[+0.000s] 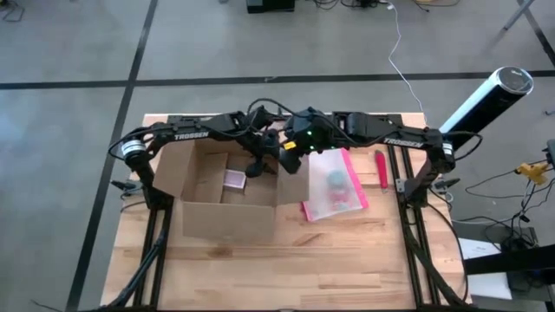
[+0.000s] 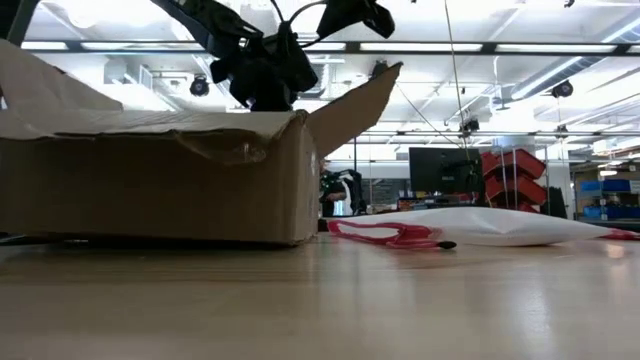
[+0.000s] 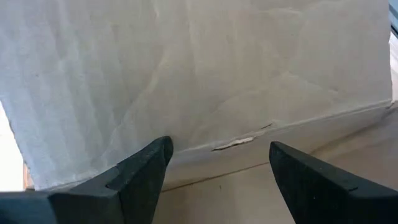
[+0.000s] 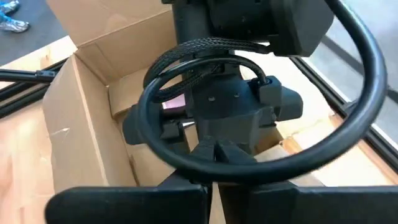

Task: Unpack boxes
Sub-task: Put the red card game into the zip bag

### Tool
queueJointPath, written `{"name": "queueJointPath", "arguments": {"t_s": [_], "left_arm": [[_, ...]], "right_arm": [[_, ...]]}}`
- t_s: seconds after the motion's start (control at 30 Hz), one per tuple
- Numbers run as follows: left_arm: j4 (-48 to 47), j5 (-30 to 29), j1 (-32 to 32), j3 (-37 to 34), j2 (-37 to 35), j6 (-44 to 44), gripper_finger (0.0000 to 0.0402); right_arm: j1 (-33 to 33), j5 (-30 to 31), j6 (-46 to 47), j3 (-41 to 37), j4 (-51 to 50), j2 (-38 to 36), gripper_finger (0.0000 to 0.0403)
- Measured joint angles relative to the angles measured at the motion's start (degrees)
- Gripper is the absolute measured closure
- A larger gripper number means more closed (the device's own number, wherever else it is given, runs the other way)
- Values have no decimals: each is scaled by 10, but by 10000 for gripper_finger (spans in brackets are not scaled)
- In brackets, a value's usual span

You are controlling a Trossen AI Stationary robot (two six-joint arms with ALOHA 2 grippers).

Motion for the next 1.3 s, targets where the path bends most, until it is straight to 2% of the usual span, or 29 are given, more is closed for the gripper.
{"name": "queueJointPath", "arguments": {"t_s": [0.17, 0.3, 0.43, 0.57, 0.73, 0.83, 0.93, 1.3], "left_arm": [[-2, 0, 0, 0, 0, 0, 129], [-2, 0, 0, 0, 0, 0, 129], [-2, 0, 0, 0, 0, -2, 129], [-2, 0, 0, 0, 0, -4, 129], [-2, -1, 0, 0, 0, -4, 129], [-3, -1, 0, -1, 0, -4, 129], [-3, -1, 0, -1, 0, -3, 129], [-3, -7, 0, -1, -41, -9, 129]], "right_arm": [[14, 42, 28, -55, 32, -50, 403], [28, 72, 60, -137, 101, -98, 403], [45, 79, 103, -264, 241, -140, 403], [55, 77, 171, -396, 403, -150, 403], [57, 57, 298, -495, 529, -131, 403], [58, 45, 324, -511, 541, -117, 396], [58, 33, 340, -513, 542, -108, 372], [54, 49, 344, -507, 534, -63, 235]]}}
